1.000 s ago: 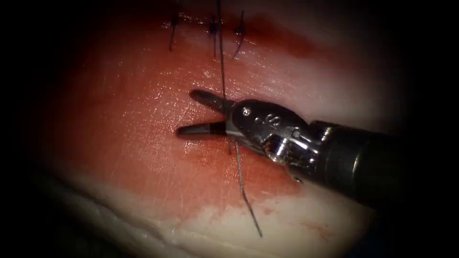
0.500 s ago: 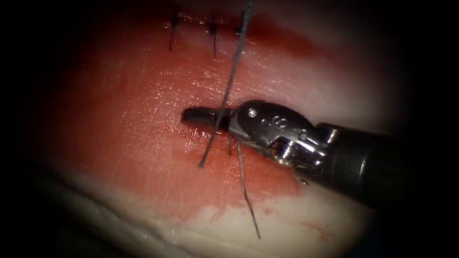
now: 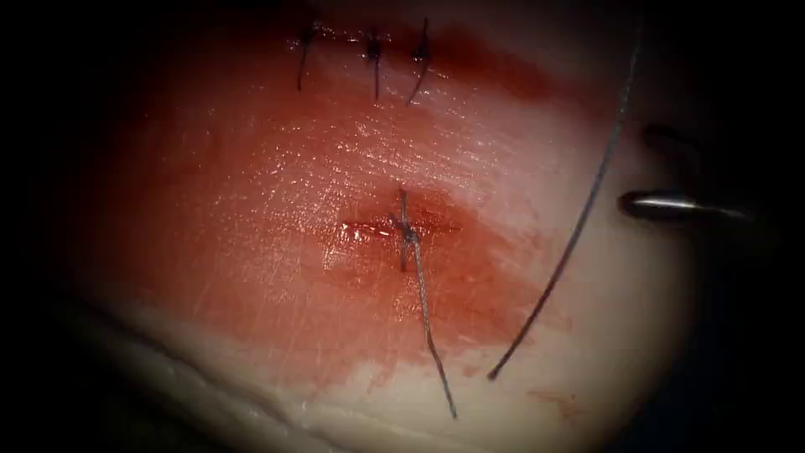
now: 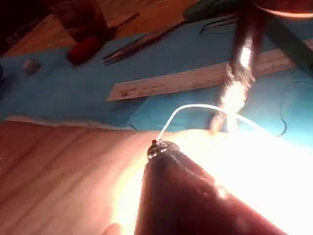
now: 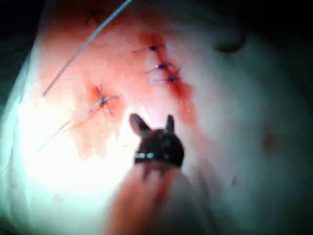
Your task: Wound Closure
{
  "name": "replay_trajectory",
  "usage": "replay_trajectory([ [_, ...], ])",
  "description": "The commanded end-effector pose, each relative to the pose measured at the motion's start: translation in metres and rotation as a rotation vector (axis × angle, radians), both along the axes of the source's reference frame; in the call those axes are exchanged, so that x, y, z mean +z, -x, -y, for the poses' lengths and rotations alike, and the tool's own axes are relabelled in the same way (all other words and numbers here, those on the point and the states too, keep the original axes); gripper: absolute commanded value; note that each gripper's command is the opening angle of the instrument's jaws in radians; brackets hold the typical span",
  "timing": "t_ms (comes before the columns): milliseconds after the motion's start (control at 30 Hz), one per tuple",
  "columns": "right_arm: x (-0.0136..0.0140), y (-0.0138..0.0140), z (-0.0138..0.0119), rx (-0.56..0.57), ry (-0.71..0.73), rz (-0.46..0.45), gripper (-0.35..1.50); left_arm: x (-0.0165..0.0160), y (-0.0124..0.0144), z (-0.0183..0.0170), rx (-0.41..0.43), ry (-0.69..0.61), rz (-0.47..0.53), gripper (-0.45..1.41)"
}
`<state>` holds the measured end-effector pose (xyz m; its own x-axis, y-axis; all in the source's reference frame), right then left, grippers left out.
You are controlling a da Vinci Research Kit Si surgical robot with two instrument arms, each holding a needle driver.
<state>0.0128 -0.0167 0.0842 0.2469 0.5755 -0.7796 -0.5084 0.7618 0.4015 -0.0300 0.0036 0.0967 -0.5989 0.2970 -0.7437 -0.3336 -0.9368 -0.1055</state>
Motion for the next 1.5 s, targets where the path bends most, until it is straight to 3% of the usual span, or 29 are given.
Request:
replay_trajectory([
  [33,0.0001,0.0013,-0.0006,0.031,0.007,0.009,1.34,0.0018,0.0015,0.0006,0.014,-0.015,-0.002,-0.45],
  [267,-0.0005,0.0006,-0.0008,0.029,0.006,0.001,1.35,0.0112,0.0048,0.0067,0.063,-0.117,-0.008,-0.45],
  [400,-0.0005,0.0002,-0.0007,0.029,0.006,0.0,1.35,0.016,0.0061,0.0077,0.079,-0.139,0.003,-0.45],
  [767,-0.0003,-0.0023,0.0,0.013,0.008,-0.016,1.35,0.0203,0.0064,0.0042,0.064,-0.124,-0.023,-0.45],
  [800,-0.0003,-0.0024,0.0,0.014,0.008,-0.015,1.35,0.0206,0.0065,0.0042,0.055,-0.13,-0.023,-0.28],
  [900,-0.0003,-0.0024,0.0,0.014,0.008,-0.015,1.35,0.0213,0.0068,0.004,0.025,-0.154,-0.021,0.79],
  [967,-0.0003,-0.0024,0.0001,0.014,0.009,-0.015,1.37,0.0212,0.0068,0.0036,-0.028,-0.211,-0.008,1.1],
  [1100,-0.0003,-0.0025,0.0001,0.015,0.009,-0.015,1.39,0.0199,0.0066,0.0027,-0.079,-0.25,0.037,1.26],
  [1267,-0.0003,-0.0026,0.0002,0.017,0.01,-0.017,1.4,0.0163,0.0056,0.0015,-0.106,-0.269,0.105,1.3],
  [1367,-0.0004,-0.0026,0.0003,0.015,0.01,-0.019,1.4,0.0143,0.0048,0.0012,-0.128,-0.263,0.126,1.18],
  [1500,-0.0004,-0.0026,0.0003,0.012,0.009,-0.021,1.4,0.0121,0.0041,0.0035,-0.037,-0.239,0.168,1.06],
])
